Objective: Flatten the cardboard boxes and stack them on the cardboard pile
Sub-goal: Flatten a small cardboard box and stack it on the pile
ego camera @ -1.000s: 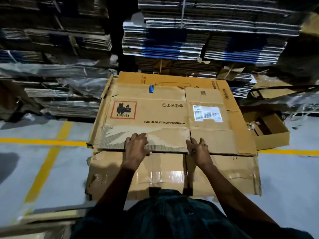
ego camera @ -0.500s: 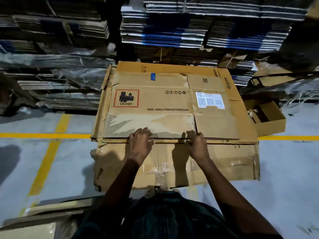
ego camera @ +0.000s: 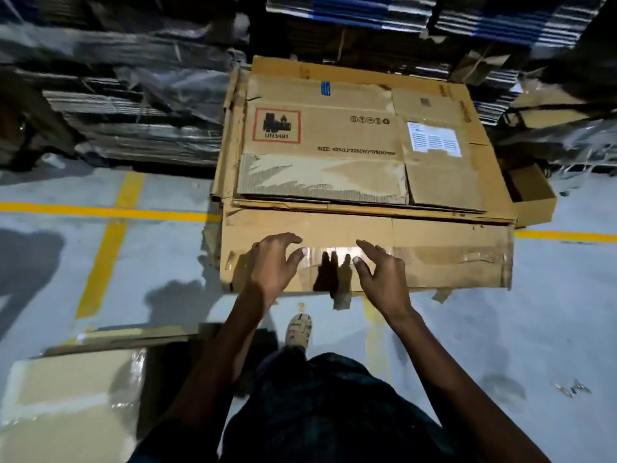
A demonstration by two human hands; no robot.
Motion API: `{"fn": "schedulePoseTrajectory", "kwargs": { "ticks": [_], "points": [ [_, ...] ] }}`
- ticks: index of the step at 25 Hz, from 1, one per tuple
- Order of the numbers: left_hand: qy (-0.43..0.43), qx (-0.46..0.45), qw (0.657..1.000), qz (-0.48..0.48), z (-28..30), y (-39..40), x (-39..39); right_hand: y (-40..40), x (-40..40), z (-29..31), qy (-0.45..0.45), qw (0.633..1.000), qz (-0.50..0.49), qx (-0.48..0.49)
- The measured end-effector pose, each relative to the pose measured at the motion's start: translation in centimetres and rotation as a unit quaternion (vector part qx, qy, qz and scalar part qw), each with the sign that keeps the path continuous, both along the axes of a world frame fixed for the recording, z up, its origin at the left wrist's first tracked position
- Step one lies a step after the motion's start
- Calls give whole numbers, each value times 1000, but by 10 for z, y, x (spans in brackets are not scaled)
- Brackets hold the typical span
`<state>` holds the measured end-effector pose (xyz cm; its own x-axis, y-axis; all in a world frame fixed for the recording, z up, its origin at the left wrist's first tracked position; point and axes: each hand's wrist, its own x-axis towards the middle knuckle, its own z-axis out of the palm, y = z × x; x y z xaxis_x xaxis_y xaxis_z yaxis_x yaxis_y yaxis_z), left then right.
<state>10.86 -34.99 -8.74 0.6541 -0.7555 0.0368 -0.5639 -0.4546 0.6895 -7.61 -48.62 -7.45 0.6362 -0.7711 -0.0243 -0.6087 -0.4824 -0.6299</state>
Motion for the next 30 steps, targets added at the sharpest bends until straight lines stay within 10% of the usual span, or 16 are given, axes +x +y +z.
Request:
{"fn": "schedulePoseTrajectory", "kwargs": {
  "ticks": [13,30],
  "points": [
    [80,26,978,192,-40,305,-95,217,-58,-32,-41,985,136,101],
    [231,81,919,310,-154,508,16,431,85,-120,128,901,43,412]
  ]
}}
